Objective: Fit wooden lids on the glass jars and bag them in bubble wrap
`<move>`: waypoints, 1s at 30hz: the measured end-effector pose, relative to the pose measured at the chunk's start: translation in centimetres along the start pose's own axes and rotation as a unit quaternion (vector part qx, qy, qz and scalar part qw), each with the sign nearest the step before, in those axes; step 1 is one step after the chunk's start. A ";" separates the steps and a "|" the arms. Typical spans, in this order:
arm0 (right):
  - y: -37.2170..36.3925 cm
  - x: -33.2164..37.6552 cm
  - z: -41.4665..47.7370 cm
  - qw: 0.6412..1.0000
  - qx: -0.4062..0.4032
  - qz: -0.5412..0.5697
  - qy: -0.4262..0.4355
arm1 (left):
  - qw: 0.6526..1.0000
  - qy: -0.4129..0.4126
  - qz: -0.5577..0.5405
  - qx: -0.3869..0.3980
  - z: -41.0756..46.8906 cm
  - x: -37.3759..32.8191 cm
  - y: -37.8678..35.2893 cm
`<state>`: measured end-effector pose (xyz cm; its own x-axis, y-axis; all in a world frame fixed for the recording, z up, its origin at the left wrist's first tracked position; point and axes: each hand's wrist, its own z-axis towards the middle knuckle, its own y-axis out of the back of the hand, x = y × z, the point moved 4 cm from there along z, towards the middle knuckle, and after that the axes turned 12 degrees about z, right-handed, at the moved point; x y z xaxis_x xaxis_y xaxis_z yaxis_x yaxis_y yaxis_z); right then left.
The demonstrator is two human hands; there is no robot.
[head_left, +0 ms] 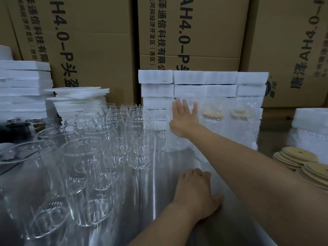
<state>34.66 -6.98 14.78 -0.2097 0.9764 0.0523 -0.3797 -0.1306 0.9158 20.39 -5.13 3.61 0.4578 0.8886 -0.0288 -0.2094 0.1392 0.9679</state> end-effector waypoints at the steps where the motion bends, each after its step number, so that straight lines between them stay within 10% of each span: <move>1: 0.8 0.6 -0.5 0.997 -0.061 0.043 0.027 | 1.000 0.000 -0.004 0.002 0.0 0.0 0.0; 4: 3.6 2.9 -3.5 0.907 -0.240 0.316 0.140 | 1.000 -0.003 -0.003 0.004 0.0 0.1 0.0; 6: 3.8 4.5 -5.3 0.876 -0.204 0.400 0.177 | 1.000 -0.002 -0.004 -0.005 0.0 0.1 0.0; 10: 1.4 6.2 -7.0 0.945 -0.023 0.281 0.167 | 1.000 -0.001 -0.003 -0.023 0.2 0.1 -0.1; 15: 2.2 5.5 -9.3 0.876 0.008 0.467 0.123 | 0.996 0.074 -0.011 -0.041 0.2 1.3 -0.2; 22: 5.7 0.0 -15.2 0.730 -0.188 0.656 0.047 | 0.981 0.129 -0.138 -0.050 1.0 2.1 -0.8; 30: 3.8 -4.6 -19.6 0.739 -0.309 0.598 0.013 | 0.888 0.237 -0.382 -0.101 1.4 3.6 -1.1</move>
<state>16.51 -15.38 10.16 -0.7425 0.0964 0.6629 -0.2468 -0.9593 -0.1369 23.48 -2.70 2.83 0.1285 0.5789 -0.8052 -0.1674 0.8130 0.5577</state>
